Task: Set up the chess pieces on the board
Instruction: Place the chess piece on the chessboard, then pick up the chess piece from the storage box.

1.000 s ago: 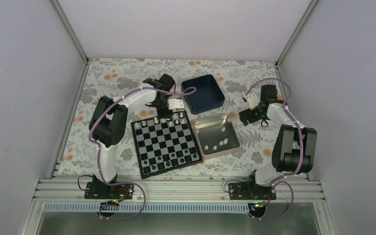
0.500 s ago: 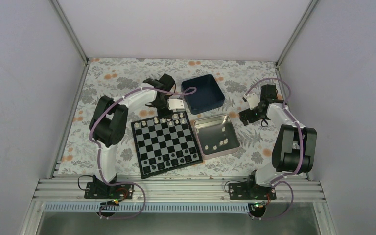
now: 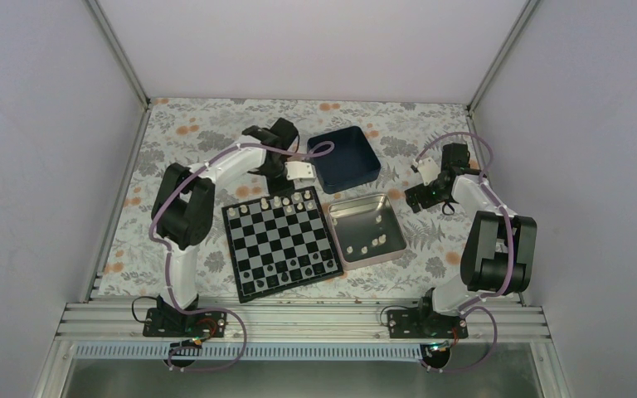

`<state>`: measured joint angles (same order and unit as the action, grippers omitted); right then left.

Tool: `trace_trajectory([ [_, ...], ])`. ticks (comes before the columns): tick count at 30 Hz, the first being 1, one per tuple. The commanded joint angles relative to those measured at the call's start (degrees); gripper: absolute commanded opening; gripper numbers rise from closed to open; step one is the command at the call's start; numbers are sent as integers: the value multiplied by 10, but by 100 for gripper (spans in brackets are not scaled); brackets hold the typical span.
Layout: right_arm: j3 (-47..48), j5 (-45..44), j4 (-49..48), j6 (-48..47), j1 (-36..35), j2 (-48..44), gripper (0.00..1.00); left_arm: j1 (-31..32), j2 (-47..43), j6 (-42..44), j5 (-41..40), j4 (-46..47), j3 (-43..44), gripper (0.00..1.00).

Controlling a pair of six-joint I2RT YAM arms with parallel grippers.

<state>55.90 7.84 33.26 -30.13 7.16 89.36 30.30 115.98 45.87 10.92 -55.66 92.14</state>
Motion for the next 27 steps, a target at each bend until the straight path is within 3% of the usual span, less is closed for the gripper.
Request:
trace_trajectory([
  [1,1,-2,1,-3,-4,3,100,20,-37,2,-40,-43,65,33],
  [3,2,-1,1,-2,-4,2,100,42,-41,-1,-56,-60,98,38],
  [10,3,1,1,-1,-4,-3,100,156,9,-14,-46,-111,232,40],
  [19,3,8,4,-1,-5,-2,100,251,188,-18,50,-184,466,40],
  [27,4,10,5,-1,-4,-1,100,289,266,-14,66,-168,504,40],
])
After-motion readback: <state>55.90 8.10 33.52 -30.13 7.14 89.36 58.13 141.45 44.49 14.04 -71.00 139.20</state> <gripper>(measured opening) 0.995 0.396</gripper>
